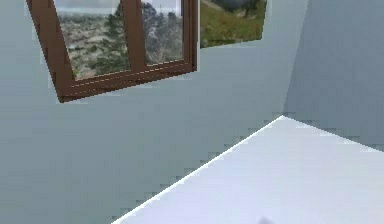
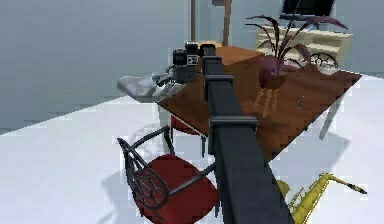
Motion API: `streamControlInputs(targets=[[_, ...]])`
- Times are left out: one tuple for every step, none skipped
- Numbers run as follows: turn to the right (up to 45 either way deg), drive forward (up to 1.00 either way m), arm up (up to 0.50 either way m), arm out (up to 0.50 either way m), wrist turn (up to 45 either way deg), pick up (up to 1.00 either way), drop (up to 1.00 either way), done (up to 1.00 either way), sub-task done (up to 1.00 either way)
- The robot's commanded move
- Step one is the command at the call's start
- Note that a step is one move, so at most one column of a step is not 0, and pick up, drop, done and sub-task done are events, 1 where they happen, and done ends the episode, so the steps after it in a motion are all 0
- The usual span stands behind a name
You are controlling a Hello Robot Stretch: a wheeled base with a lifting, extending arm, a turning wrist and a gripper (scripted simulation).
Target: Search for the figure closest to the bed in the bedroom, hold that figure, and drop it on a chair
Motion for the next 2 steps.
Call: streamControlInputs(targets=[[0.0,0.0,-0.5,0.0,0.0,0.0,0.0,0.0,0.0],[0.0,0.0,0.0,0.0,0.0,0.0,1.0,0.0,0.0]])
